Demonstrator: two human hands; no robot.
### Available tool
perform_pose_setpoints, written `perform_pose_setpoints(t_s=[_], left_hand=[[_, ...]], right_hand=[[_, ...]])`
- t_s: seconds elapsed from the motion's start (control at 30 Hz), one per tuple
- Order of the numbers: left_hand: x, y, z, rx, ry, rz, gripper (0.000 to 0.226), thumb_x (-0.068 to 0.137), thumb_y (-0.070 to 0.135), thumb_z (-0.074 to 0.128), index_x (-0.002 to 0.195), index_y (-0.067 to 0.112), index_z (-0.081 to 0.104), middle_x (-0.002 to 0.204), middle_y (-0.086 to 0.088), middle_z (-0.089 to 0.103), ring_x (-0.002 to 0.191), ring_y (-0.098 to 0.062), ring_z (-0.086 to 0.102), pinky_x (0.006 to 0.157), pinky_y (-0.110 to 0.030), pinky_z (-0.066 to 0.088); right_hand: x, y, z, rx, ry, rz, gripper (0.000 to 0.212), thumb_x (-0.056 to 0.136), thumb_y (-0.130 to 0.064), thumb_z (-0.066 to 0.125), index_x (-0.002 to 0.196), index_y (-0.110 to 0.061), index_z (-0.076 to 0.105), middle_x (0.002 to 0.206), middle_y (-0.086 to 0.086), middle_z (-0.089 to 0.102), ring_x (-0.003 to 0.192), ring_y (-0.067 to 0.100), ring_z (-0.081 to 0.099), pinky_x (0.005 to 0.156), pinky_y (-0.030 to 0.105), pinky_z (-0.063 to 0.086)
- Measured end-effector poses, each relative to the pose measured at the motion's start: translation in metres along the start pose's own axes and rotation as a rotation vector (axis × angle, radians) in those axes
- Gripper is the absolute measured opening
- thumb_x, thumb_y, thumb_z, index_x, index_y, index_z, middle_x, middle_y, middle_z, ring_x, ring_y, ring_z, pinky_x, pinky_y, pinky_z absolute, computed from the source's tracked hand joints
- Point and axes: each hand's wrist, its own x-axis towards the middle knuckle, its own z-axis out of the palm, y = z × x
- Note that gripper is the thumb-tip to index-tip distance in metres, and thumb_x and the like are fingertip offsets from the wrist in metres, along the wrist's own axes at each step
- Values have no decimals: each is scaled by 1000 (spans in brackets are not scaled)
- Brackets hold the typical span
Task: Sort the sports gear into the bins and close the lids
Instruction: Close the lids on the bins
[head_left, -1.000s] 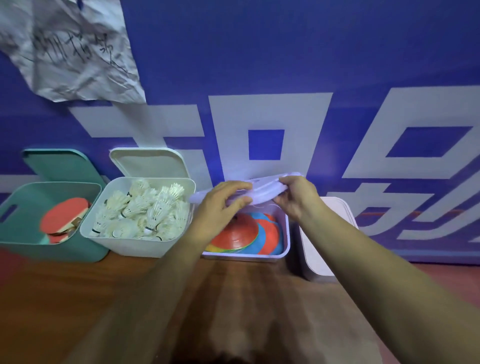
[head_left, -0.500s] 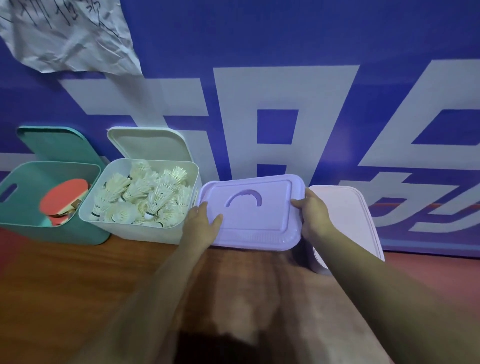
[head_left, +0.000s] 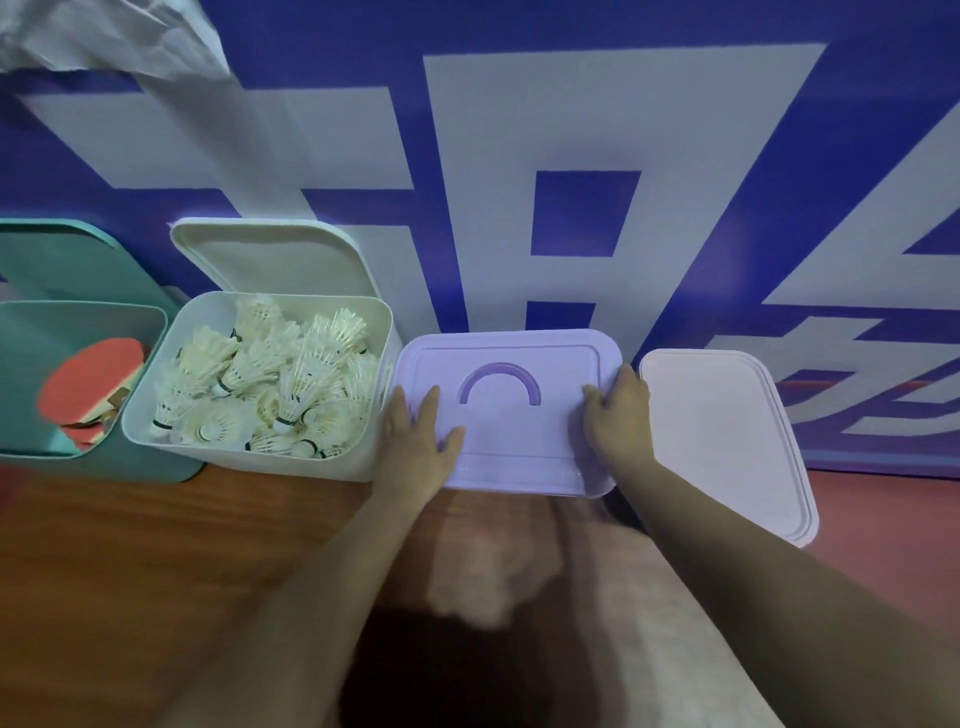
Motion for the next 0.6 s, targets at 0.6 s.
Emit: perform_pose_setpoints(t_s=[0.6], left_hand=[[8, -21, 31, 200, 123, 136, 72, 88, 68, 31, 150, 30, 34, 157, -20, 24, 146, -37, 21, 116, -49, 23]], right_hand=[[-3, 31, 40, -443, -27, -115, 54, 102, -44, 21, 153, -30, 9, 145, 18, 24, 107, 39, 45, 83, 47, 47]])
